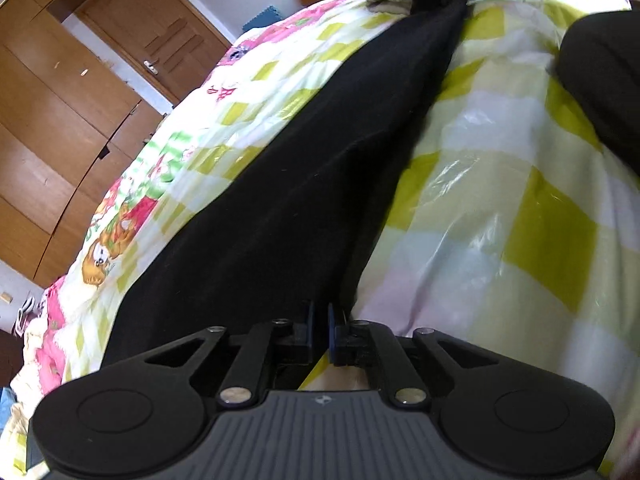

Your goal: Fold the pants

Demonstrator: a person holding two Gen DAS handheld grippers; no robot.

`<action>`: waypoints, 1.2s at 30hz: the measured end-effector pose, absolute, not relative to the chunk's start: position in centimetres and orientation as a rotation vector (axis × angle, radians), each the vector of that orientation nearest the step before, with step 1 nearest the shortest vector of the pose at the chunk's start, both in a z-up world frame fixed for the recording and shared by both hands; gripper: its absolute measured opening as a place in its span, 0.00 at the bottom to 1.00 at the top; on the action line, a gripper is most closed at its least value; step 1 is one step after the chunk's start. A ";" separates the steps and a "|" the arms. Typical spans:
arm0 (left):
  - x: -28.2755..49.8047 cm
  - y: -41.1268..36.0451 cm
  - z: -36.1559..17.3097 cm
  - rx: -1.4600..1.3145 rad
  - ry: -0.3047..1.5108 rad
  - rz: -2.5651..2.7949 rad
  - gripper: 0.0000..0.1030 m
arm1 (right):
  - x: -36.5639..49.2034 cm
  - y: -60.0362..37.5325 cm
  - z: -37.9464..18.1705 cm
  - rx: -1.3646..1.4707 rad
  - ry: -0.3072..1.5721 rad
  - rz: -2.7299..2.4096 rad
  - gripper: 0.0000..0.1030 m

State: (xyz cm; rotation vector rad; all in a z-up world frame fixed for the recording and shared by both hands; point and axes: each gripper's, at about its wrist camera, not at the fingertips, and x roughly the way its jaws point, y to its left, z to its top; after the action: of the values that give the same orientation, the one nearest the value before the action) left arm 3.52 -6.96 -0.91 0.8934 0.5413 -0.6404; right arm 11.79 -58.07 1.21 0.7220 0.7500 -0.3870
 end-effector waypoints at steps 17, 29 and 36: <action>7.2 1.6 -0.7 0.537 0.581 -0.364 0.31 | 21.1 -24.5 -1.1 0.237 1.088 0.419 0.21; 4.8 3.0 0.1 0.500 0.558 -0.369 0.34 | 14.4 -37.1 2.8 0.446 0.894 0.081 0.31; 6.0 -5.7 0.9 0.548 0.497 -0.552 0.34 | 6.5 -51.4 0.8 0.780 0.679 -0.281 0.43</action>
State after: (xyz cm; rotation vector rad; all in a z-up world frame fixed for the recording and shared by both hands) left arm 6.05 -5.74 0.92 0.5477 0.4969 -0.5521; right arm 6.55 -51.41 0.77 0.7798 0.6794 -0.2806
